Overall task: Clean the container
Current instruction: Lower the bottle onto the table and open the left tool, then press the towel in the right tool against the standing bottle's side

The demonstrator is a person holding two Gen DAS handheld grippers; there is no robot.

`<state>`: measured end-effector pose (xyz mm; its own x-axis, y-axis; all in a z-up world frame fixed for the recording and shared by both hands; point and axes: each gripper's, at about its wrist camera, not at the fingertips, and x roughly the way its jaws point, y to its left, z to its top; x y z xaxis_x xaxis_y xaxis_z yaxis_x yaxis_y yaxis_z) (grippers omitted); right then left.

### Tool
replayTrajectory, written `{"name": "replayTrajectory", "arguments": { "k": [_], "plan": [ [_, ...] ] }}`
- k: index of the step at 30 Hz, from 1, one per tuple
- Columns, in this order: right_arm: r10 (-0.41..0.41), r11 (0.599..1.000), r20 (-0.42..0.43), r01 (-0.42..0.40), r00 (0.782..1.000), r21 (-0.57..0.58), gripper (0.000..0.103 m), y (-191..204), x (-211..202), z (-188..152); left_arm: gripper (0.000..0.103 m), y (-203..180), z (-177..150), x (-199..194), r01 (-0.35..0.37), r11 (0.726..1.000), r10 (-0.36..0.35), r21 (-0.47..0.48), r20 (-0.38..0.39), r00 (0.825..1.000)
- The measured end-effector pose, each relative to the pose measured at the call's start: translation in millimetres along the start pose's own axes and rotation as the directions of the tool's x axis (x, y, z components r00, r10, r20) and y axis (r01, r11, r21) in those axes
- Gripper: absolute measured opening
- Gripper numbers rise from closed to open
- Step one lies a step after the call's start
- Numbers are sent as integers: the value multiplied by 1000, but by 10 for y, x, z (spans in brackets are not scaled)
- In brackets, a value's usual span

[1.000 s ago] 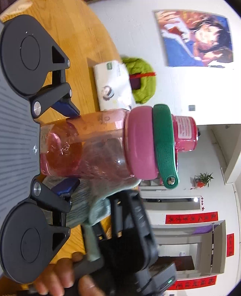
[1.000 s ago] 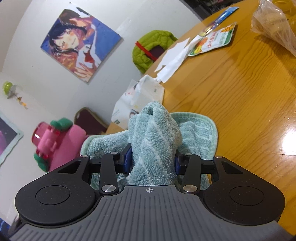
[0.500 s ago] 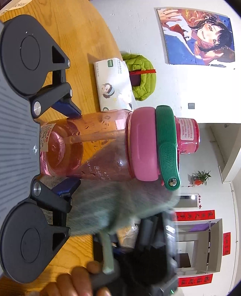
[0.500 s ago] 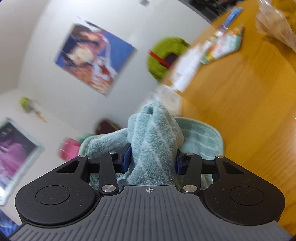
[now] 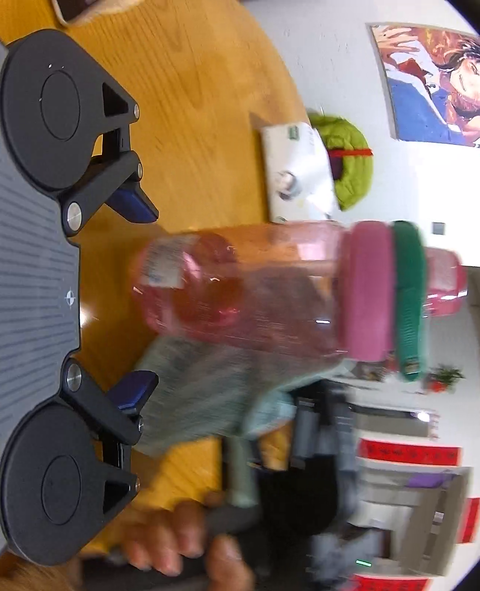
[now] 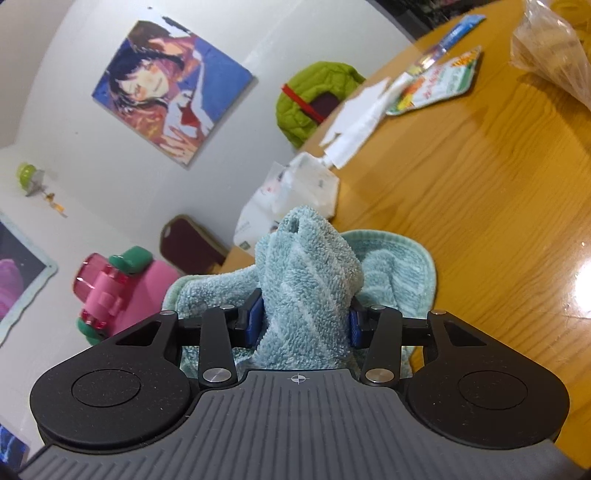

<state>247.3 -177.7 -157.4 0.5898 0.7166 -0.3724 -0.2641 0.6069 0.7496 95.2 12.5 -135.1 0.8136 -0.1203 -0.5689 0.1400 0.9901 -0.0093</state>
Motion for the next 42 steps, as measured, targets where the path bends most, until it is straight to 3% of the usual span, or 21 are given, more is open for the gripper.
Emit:
{"name": "replayTrajectory", "arguments": {
  "k": [4, 5, 42],
  "plan": [
    [7, 1000, 13, -7, 1000, -7, 49, 10, -24, 2, 96, -10, -26, 38, -6, 1000, 6, -2, -59, 998],
    [9, 1000, 16, -9, 1000, -8, 49, 12, -30, 3, 102, -21, -26, 46, -10, 1000, 10, 3, -66, 998],
    [61, 996, 157, -49, 986, -77, 50, 95, -281, -54, 103, -65, -71, 82, -10, 1000, 10, 4, -73, 997]
  ]
}}
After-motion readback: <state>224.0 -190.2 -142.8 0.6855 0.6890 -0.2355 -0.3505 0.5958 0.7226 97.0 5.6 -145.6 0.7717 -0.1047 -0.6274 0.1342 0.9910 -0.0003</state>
